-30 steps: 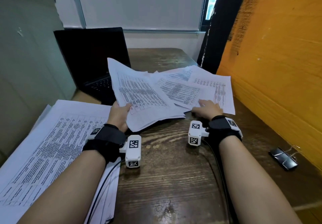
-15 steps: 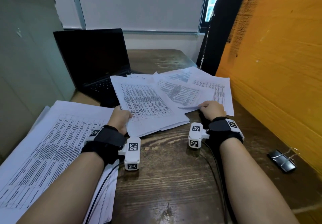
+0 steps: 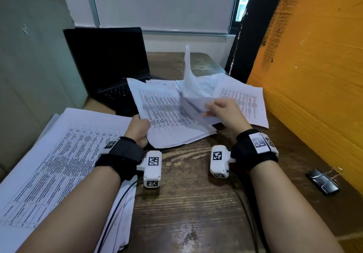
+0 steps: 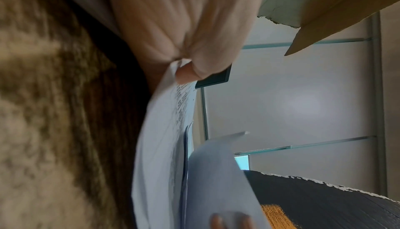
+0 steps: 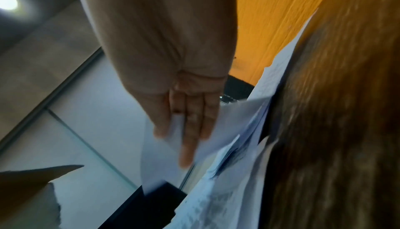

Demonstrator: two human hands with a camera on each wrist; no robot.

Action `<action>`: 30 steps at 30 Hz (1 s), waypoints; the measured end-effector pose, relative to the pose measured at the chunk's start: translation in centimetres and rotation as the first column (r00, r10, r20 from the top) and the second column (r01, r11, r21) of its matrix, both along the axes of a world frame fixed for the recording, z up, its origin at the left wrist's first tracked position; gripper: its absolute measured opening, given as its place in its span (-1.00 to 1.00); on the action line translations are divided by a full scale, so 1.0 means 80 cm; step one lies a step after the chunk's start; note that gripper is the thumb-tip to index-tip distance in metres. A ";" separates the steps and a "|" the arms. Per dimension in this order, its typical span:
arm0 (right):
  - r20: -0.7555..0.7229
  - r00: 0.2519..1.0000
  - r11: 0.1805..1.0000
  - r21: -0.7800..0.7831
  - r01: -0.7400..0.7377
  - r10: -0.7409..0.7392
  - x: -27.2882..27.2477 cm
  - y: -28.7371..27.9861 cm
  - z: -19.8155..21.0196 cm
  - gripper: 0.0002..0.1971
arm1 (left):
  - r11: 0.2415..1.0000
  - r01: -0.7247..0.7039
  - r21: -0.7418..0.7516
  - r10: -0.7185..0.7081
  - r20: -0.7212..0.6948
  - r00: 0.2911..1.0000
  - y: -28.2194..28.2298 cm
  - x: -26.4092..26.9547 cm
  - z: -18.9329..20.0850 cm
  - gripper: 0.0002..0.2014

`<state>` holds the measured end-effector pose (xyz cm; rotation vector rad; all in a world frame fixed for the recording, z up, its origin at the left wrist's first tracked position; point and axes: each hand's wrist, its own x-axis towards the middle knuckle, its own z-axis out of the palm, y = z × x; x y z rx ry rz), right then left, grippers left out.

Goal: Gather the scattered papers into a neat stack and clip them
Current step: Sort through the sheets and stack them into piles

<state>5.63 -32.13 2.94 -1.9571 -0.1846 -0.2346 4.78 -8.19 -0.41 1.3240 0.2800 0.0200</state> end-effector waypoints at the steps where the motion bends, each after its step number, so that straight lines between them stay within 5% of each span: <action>1: -0.066 0.991 0.992 -0.042 -0.117 0.114 -0.009 0.010 0.002 -0.80 | 1.000 -0.012 -0.012 0.012 0.005 1.000 0.001 0.002 -0.002 -0.49; 4: -0.269 0.908 0.927 -0.107 -0.359 0.321 -0.023 0.031 -0.003 -0.84 | 0.998 -0.030 -0.049 0.031 0.017 0.999 0.004 0.006 -0.005 -0.61; 8: -0.480 0.721 0.855 0.135 -0.502 0.499 -0.026 0.046 -0.010 -0.75 | 1.000 -0.020 -0.017 0.020 0.005 1.000 0.006 0.012 -0.014 -0.63; 10: -0.412 0.803 0.902 0.215 -0.374 0.431 -0.016 0.037 -0.005 -0.71 | 0.997 -0.019 0.074 0.020 -0.009 1.000 0.010 0.016 -0.021 -0.55; 12: -0.330 0.941 0.959 0.282 0.028 0.069 0.004 0.004 -0.008 -0.61 | 0.994 -0.046 0.100 0.046 0.000 0.999 0.012 0.015 -0.020 -0.53; 13: -0.319 0.933 0.905 0.327 0.273 -0.167 0.012 -0.018 -0.011 -0.50 | 0.991 -0.076 0.106 0.074 0.023 0.997 0.010 0.012 -0.016 -0.56; 16: -0.364 0.647 0.594 0.259 0.762 -0.670 0.020 -0.091 -0.021 -0.37 | 0.986 -0.138 0.090 0.129 0.095 0.987 0.003 0.005 -0.004 -0.63; 18: -0.417 0.619 0.572 0.248 0.782 -0.666 0.026 -0.118 -0.031 -0.40 | 0.982 -0.173 0.071 0.162 0.130 0.978 0.002 0.000 -0.001 -0.66; 21: -0.430 0.800 0.709 0.396 0.584 -0.418 0.031 -0.111 -0.036 -0.79 | 0.985 -0.165 0.048 0.156 0.152 0.976 0.003 -0.005 -0.001 -0.72; 23: -0.420 0.856 0.709 0.501 0.496 -0.302 0.033 -0.100 -0.038 -0.81 | 0.992 -0.116 0.055 0.105 0.169 0.980 0.002 -0.010 -0.001 -0.69; 25: -0.363 0.911 0.562 0.719 0.409 -0.198 0.031 -0.103 -0.036 -0.68 | 0.992 -0.038 0.118 0.021 0.147 0.989 0.002 -0.011 -0.001 -0.67; 27: -0.266 0.955 0.251 0.923 0.291 -0.129 0.027 -0.114 -0.034 -0.69 | 0.986 0.025 0.167 -0.038 0.075 0.996 0.005 -0.006 -0.005 -0.69; 28: -0.244 0.963 0.113 0.960 0.257 -0.114 0.024 -0.121 -0.034 -0.69 | 0.981 0.039 0.189 -0.048 0.044 0.998 0.009 -0.003 -0.010 -0.70; 30: -0.230 0.967 -0.040 0.973 0.227 -0.109 0.012 -0.124 -0.028 -0.61 | 0.977 0.036 0.208 -0.040 0.013 0.999 0.015 0.005 -0.017 -0.74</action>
